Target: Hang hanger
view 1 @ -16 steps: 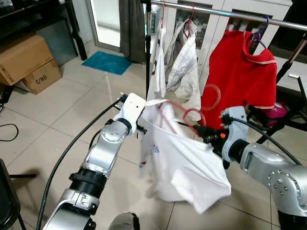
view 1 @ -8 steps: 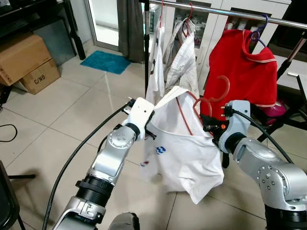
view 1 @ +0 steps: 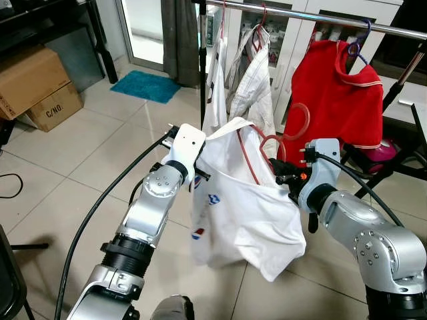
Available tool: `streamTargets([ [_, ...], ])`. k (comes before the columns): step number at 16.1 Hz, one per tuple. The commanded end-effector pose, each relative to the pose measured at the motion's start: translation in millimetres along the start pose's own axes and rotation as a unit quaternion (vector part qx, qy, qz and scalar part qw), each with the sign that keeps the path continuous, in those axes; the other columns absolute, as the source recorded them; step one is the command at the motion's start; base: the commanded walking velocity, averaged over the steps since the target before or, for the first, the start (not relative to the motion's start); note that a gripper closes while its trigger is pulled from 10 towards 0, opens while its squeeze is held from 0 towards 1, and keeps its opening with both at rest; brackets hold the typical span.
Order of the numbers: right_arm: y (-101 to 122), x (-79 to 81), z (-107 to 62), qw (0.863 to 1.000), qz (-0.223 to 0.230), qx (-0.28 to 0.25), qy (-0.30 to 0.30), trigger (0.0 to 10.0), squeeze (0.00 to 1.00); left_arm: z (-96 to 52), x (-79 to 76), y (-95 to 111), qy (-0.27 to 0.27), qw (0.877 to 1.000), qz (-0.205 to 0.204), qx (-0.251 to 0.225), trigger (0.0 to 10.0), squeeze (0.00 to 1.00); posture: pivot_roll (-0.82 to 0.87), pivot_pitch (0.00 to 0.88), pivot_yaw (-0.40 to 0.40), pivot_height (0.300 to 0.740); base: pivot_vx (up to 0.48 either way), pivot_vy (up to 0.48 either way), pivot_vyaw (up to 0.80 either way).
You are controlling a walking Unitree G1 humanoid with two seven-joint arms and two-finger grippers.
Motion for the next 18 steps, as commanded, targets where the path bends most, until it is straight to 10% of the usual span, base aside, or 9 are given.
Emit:
streamTargets([
  [1, 8.0, 4.8, -2.2, 1.0, -0.009, -0.016, 0.013, 10.0, 0.0, -0.3, -1.5, 4.8, -0.016, 1.0, -0.023, -0.012, 10.0, 0.87, 0.02, 0.017, -0.004, 0.74, 0.0, 0.0, 0.0],
  [2, 8.7, 4.2, -2.6, 1.0, -0.009, -0.016, 0.012, 10.0, 0.0, -2.0, -3.3, 7.0, -0.027, 0.999, -0.033, -0.019, 10.0, 1.0, 0.02, 0.017, -0.005, 0.74, 0.0, 0.0, 0.0],
  [7, 6.9, 0.5, -5.5, 1.0, -0.006, -0.003, 0.022, 10.0, 0.0, -12.7, -3.5, 2.0, -0.06, 0.997, -0.035, -0.027, 10.0, 1.0, 0.02, 0.016, -0.007, 0.74, 0.0, 0.0, 0.0],
  [14, 21.7, 22.7, -28.3, 0.983, -0.021, 0.007, 0.183, 10.0, 0.0, -28.7, 75.2, -16.7, 0.011, 0.996, -0.076, -0.04, 10.0, 1.0, 0.03, 0.006, -0.002, 0.74, 0.0, 0.0, 0.0],
  [17, 24.3, 31.0, -40.0, 0.97, -0.04, 0.019, 0.238, 10.0, 0.0, -34.1, 77.2, -13.6, -0.055, 0.989, -0.117, -0.073, 10.0, 1.0, 0.02, 0.0, 0.001, 0.74, 0.0, 0.0, 0.0],
  [18, 24.0, 35.1, -44.0, 0.965, -0.044, 0.023, 0.258, 10.0, 0.0, -34.3, 77.0, -15.8, -0.072, 0.988, -0.113, -0.074, 10.0, 0.44, 0.02, 0.0, 0.004, 0.74, 0.0, 0.0, 0.0],
])
Point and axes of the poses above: a point about 5 cm out from each wrist's last joint towards the gripper, its own z axis pointing out of the wrist towards the gripper, its own y axis along the axis of the wrist's last joint, x = y × z, the point moved 3 cm from there along z, pointing out of the wrist towards the gripper, and after that the axes turned 12 degrees about z, right-handed, at the moved point
